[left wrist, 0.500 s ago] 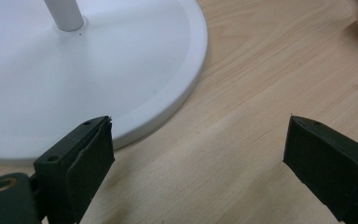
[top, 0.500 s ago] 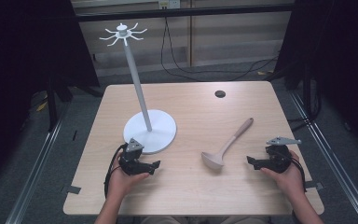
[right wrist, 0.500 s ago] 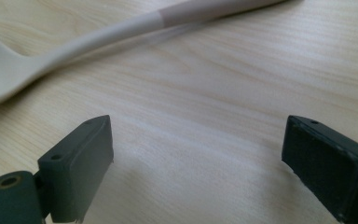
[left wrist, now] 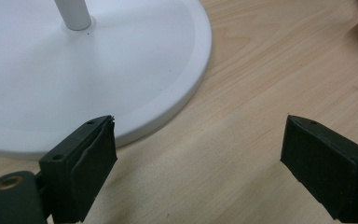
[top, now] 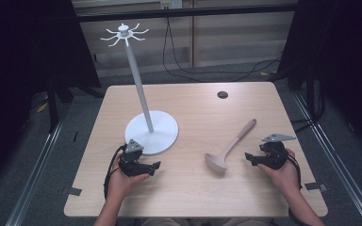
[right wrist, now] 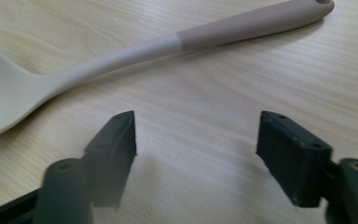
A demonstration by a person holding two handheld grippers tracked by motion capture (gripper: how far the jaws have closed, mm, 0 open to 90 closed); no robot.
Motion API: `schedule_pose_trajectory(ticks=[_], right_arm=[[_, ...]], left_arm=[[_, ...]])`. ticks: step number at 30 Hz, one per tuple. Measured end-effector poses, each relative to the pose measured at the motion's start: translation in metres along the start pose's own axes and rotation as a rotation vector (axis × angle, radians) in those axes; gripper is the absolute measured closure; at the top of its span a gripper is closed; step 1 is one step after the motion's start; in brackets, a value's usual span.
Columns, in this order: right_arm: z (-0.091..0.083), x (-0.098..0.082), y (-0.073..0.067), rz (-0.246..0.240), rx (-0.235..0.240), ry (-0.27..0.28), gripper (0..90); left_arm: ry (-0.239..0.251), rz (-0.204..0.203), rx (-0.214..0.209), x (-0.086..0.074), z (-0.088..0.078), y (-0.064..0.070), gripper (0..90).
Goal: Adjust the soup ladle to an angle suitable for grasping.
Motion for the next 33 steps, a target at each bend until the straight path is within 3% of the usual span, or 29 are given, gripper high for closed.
schedule_pose_trajectory(ticks=[2, 5, 10, 19, 33], right_arm=[[0.001, 0.004, -0.001, -0.014, -0.013, -0.004, 42.2], [0.007, 0.009, 0.001, -0.049, -0.046, -0.047, 65.0], [0.020, 0.018, 0.009, -0.043, -0.066, -0.050, 83.4], [0.040, 0.030, 0.025, -0.005, -0.126, -0.056, 89.9], [0.053, 0.041, 0.031, 0.032, -0.122, -0.032, 90.0]], left_arm=[[0.002, -0.004, -0.003, 0.000, 0.000, 0.000, 10.3], [0.011, -0.002, 0.006, 0.001, 0.000, 0.000, 10.3], [0.023, 0.004, 0.010, 0.002, -0.003, 0.001, 10.4], [0.034, 0.000, 0.021, 0.000, -0.007, -0.003, 10.7], [0.032, 0.013, 0.021, -0.002, -0.009, -0.003, 11.1]])
Point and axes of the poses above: each handheld gripper's, and its own axes: z roughly forward along the jaws, x roughly out of its top, y roughly to its right, the point moved 2 cm from there along z, roughly forward along the jaws, and after that the axes turned 4 degrees about -z, right-handed, at the moved point
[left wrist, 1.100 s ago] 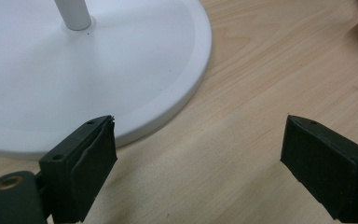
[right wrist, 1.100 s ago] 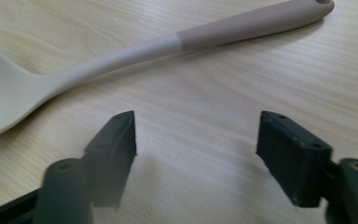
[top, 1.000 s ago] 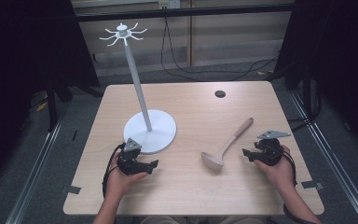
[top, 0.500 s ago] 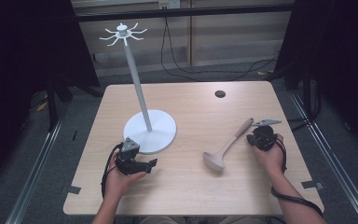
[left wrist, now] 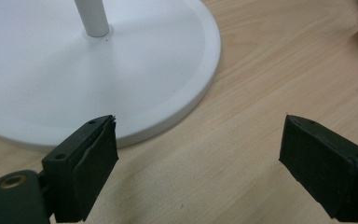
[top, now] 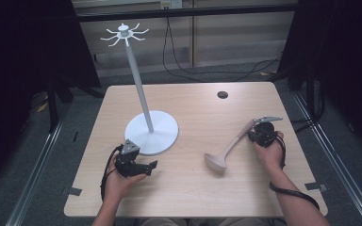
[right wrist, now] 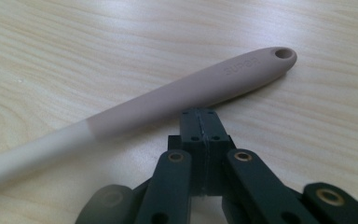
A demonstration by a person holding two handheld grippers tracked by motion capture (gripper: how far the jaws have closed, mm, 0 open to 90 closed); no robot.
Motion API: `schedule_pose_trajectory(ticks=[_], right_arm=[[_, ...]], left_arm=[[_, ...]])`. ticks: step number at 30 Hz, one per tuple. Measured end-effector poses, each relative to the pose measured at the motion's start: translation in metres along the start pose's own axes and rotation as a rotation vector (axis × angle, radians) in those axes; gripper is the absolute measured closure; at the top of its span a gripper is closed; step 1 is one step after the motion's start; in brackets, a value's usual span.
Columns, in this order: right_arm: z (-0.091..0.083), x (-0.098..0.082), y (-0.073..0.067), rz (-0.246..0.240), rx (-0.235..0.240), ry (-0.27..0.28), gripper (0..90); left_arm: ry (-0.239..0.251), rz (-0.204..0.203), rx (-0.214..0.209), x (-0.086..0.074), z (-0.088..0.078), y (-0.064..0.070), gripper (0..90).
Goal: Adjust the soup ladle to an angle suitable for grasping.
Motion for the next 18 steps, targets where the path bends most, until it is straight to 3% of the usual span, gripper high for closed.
schedule_pose_trajectory(ticks=[8, 18], right_arm=[[0.005, 0.004, 0.002, 0.014, 0.020, 0.005, 89.9], [0.018, 0.017, -0.006, 0.013, 0.028, 0.018, 90.0]], left_arm=[[0.000, 0.008, 0.001, -0.001, -0.002, 0.000, 11.2], [0.006, 0.010, 0.002, 0.000, -0.002, 0.001, 11.6]])
Point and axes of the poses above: each handheld gripper's, and its own axes: z roughly forward along the jaws, x roughly out of its top, y roughly to its right, the point moved 2 cm from there along z, roughly forward along the jaws, and after that the axes turned 4 degrees about -z, right-handed, at the moved point
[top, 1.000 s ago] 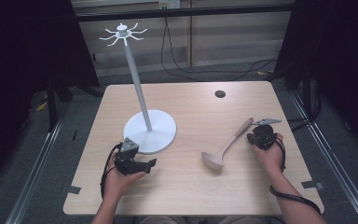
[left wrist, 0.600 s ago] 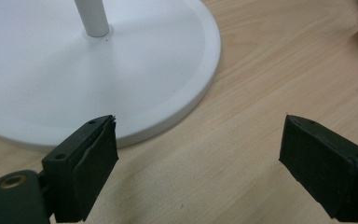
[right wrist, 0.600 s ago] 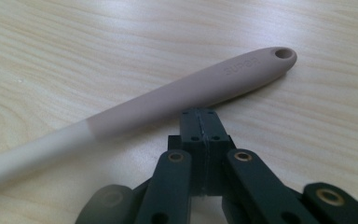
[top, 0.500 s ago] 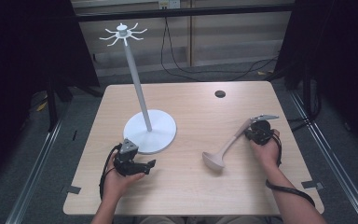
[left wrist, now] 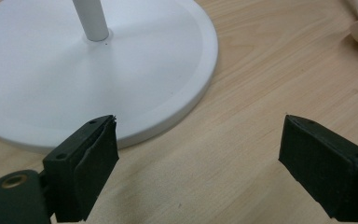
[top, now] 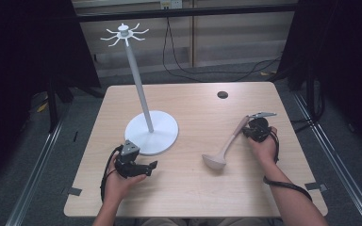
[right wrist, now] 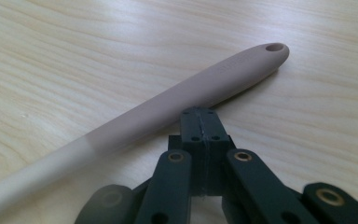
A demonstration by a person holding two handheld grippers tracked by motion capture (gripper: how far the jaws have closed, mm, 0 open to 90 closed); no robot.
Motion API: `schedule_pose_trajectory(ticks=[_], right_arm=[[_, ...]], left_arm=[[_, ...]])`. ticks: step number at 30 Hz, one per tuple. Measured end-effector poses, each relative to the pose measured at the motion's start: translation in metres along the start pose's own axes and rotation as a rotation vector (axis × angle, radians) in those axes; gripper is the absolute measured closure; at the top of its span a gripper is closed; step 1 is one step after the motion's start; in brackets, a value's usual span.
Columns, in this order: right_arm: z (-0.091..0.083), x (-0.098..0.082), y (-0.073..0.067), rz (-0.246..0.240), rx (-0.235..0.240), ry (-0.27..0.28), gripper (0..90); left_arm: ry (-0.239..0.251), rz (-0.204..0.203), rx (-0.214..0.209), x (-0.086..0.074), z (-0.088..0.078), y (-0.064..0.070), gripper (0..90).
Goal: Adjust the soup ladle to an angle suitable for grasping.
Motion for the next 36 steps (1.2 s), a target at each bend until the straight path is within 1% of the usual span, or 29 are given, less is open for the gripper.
schedule_pose_trajectory(ticks=[1, 2, 3, 5, 6, 7, 8, 10, 11, 12, 13, 14, 16, 17, 19, 20, 21, 22, 23, 25, 28, 29, 30, 32, 35, 36], right_arm=[[0.001, 0.001, -0.002, 0.003, 0.011, 0.002, 90.0], [0.003, 0.003, -0.004, -0.003, 0.018, 0.002, 90.0], [0.005, 0.005, -0.006, -0.015, 0.018, 0.001, 90.0], [0.008, 0.008, -0.012, -0.025, 0.024, -0.002, 90.0], [0.010, 0.010, -0.015, -0.027, 0.033, -0.001, 90.0], [0.011, 0.012, -0.018, -0.027, 0.035, -0.003, 90.0], [0.012, 0.013, -0.020, -0.034, 0.039, -0.004, 90.0], [0.015, 0.016, -0.025, -0.032, 0.062, 0.005, 90.0], [0.016, 0.017, -0.028, -0.037, 0.061, 0.003, 90.0], [0.017, 0.017, -0.031, -0.039, 0.058, 0.003, 90.0], [0.018, 0.018, -0.033, -0.038, 0.066, 0.007, 90.0], [0.019, 0.019, -0.036, -0.034, 0.076, 0.008, 90.0], [0.020, 0.021, -0.042, -0.050, 0.077, 0.007, 90.0], [0.021, 0.021, -0.045, -0.048, 0.088, 0.008, 90.0], [0.022, 0.023, -0.051, -0.044, 0.112, 0.008, 90.0], [0.022, 0.024, -0.054, -0.057, 0.110, 0.004, 90.0], [0.023, 0.025, -0.056, -0.065, 0.106, 0.000, 90.0], [0.024, 0.026, -0.058, -0.068, 0.115, -0.001, 89.7], [0.024, 0.027, -0.060, -0.070, 0.127, -0.003, 89.7], [0.025, 0.029, -0.063, -0.088, 0.126, -0.010, 89.8], [0.027, 0.031, -0.067, -0.088, 0.157, -0.015, 89.7], [0.027, 0.031, -0.067, -0.088, 0.157, -0.015, 89.7], [0.028, 0.033, -0.070, -0.103, 0.152, -0.019, 89.8], [0.029, 0.034, -0.071, -0.098, 0.176, -0.018, 89.4], [0.030, 0.035, -0.074, -0.119, 0.201, -0.021, 87.5], [0.029, 0.036, -0.075, -0.125, 0.198, -0.030, 86.9]], left_arm=[[0.002, 0.002, -0.006, 0.000, 0.001, 0.000, 11.7], [-0.002, 0.013, -0.002, 0.001, 0.000, -0.001, 11.7], [0.008, 0.000, -0.001, 0.002, 0.001, 0.000, 11.8], [0.018, -0.008, -0.005, 0.002, 0.001, 0.000, 11.8], [0.018, -0.003, -0.006, 0.003, 0.000, 0.001, 11.8], [0.009, 0.007, 0.002, 0.003, -0.001, 0.000, 11.8], [0.009, 0.007, 0.002, 0.003, -0.001, 0.000, 11.8], [0.016, 0.011, 0.001, 0.003, -0.001, 0.000, 11.8], [0.014, 0.008, 0.001, 0.003, -0.001, 0.000, 11.8], [0.022, -0.007, 0.002, 0.003, 0.000, 0.001, 11.8], [0.014, 0.004, 0.001, 0.002, 0.000, -0.001, 11.9], [0.014, -0.003, 0.004, 0.002, 0.000, -0.001, 11.9], [0.010, -0.001, 0.008, 0.002, -0.001, -0.001, 12.0], [0.011, 0.001, 0.010, 0.002, -0.001, -0.002, 12.0], [0.025, -0.013, 0.007, 0.002, -0.001, -0.001, 12.0], [0.021, -0.006, 0.008, 0.002, -0.002, -0.001, 12.0], [0.020, -0.007, 0.004, 0.002, -0.002, -0.001, 12.0], [0.026, -0.017, 0.006, 0.002, -0.001, -0.001, 12.0], [0.023, -0.014, 0.008, 0.002, -0.001, -0.001, 12.0], [0.025, -0.016, 0.004, 0.002, -0.001, -0.001, 12.0], [0.028, -0.018, 0.002, 0.002, -0.001, -0.001, 12.0], [0.028, -0.018, 0.002, 0.002, -0.001, -0.001, 12.0], [0.027, -0.014, 0.008, 0.002, -0.002, -0.002, 12.0], [0.025, -0.015, 0.007, 0.002, -0.002, -0.002, 12.0], [0.024, -0.018, 0.008, 0.002, -0.001, -0.002, 12.0], [0.024, -0.017, 0.008, 0.002, -0.001, -0.002, 12.0]])
Point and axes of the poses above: each handheld gripper's, and its own axes: z roughly forward along the jaws, x roughly out of its top, y roughly to its right, the point moved 2 cm from there along z, roughly forward along the jaws, and after that the axes turned 4 degrees about -z, right-handed, at the moved point
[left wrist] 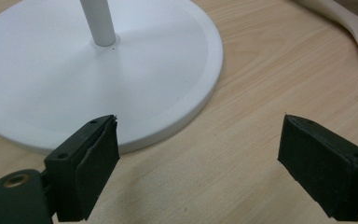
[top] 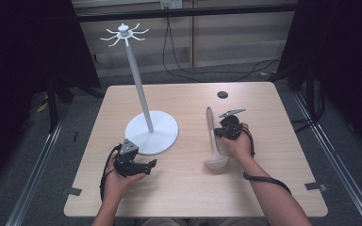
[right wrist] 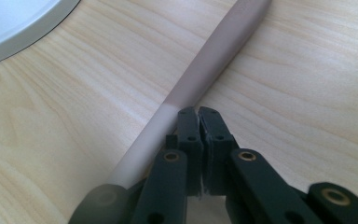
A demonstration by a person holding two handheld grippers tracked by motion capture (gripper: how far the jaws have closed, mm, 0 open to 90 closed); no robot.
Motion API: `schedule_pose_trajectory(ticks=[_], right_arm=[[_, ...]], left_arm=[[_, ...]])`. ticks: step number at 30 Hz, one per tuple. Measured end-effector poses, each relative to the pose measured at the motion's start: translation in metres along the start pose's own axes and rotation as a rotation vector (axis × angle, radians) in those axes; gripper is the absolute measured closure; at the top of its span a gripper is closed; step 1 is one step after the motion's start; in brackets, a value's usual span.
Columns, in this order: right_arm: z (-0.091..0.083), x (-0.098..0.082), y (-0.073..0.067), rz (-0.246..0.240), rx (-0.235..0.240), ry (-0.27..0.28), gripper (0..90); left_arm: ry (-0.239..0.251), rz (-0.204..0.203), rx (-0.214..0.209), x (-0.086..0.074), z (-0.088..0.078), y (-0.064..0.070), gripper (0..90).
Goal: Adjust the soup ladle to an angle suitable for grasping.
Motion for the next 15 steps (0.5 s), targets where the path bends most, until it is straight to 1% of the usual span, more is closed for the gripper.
schedule_pose_trajectory(ticks=[1, 3, 5, 8, 10, 11, 12, 15], right_arm=[[0.0004, 0.0006, -0.0008, 0.001, 0.005, -0.001, 87.0], [0.0000, 0.0012, -0.0011, -0.008, -0.004, -0.011, 87.0], [0.0005, 0.0021, -0.0005, -0.004, 0.006, -0.011, 85.7], [-0.0002, 0.0025, 0.0008, -0.006, -0.002, -0.020, 83.1], [-0.0016, 0.0028, 0.0012, 0.006, -0.005, -0.029, 81.1], [-0.0020, 0.0033, 0.0017, 0.005, -0.002, -0.022, 80.6], [-0.0035, 0.0041, 0.0015, 0.011, -0.008, -0.028, 79.8], [-0.0076, 0.0078, 0.0018, 0.015, -0.011, -0.025, 77.8]], left_arm=[[0.000, 0.001, 0.001, 0.0001, 0.0000, 0.0000, 12.0], [0.001, 0.002, 0.004, 0.0002, -0.0001, -0.0002, 12.0], [-0.003, 0.005, -0.001, 0.0004, -0.0004, -0.0006, 12.0], [-0.007, 0.006, 0.000, 0.0004, -0.0005, -0.0009, 12.0], [-0.004, 0.001, -0.001, 0.0003, -0.0001, -0.0012, 12.0], [-0.011, 0.008, -0.001, 0.0003, -0.0006, -0.0018, 12.0], [-0.008, 0.007, -0.002, 0.0005, -0.0005, -0.0018, 12.0], [0.001, -0.003, 0.002, 0.0009, -0.0004, -0.0013, 12.0]])
Point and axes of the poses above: each handheld gripper's, and its own axes: z roughly forward along the jaws, x roughly out of its top, y roughly to its right, the point moved 2 cm from there along z, roughly forward along the jaws, and after that the axes turned 4 degrees about -z, right-handed, at the moved point
